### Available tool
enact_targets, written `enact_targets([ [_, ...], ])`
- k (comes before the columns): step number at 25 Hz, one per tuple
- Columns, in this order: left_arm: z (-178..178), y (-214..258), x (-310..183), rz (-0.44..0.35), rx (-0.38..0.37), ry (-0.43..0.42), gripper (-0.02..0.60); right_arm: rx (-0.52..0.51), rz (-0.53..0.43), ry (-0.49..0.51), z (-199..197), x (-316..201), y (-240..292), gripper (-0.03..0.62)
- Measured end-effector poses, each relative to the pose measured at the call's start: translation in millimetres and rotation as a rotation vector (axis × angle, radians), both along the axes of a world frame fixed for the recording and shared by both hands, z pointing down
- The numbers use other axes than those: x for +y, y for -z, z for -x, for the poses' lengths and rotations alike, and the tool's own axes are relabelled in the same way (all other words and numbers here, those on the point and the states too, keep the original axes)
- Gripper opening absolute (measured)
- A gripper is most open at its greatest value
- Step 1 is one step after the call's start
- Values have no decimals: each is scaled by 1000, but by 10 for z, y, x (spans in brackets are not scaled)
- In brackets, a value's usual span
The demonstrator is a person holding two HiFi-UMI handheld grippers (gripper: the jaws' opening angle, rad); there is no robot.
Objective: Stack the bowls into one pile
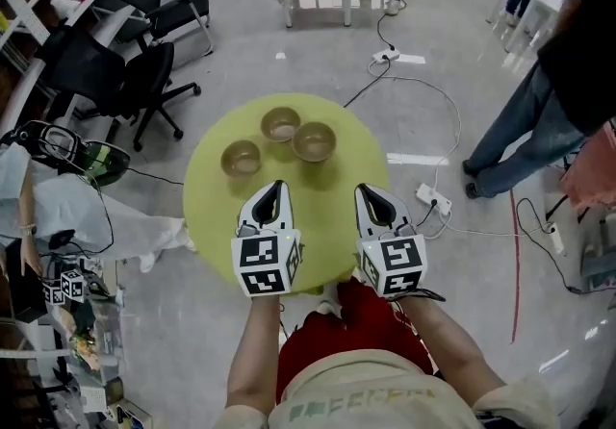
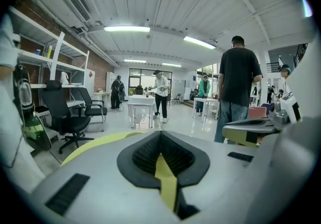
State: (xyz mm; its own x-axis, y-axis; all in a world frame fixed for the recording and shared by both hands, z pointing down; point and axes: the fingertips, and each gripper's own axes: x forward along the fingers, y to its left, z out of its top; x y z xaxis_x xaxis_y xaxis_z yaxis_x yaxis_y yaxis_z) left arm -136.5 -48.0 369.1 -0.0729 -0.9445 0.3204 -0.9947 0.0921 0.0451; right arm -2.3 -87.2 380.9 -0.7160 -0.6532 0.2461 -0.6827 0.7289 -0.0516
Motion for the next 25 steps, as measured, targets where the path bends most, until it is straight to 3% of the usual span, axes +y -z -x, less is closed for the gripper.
enact_targets([
  [25,-42,-52,1078,-13,31,-25,23,28,-35,-36,-113,967,12,35],
])
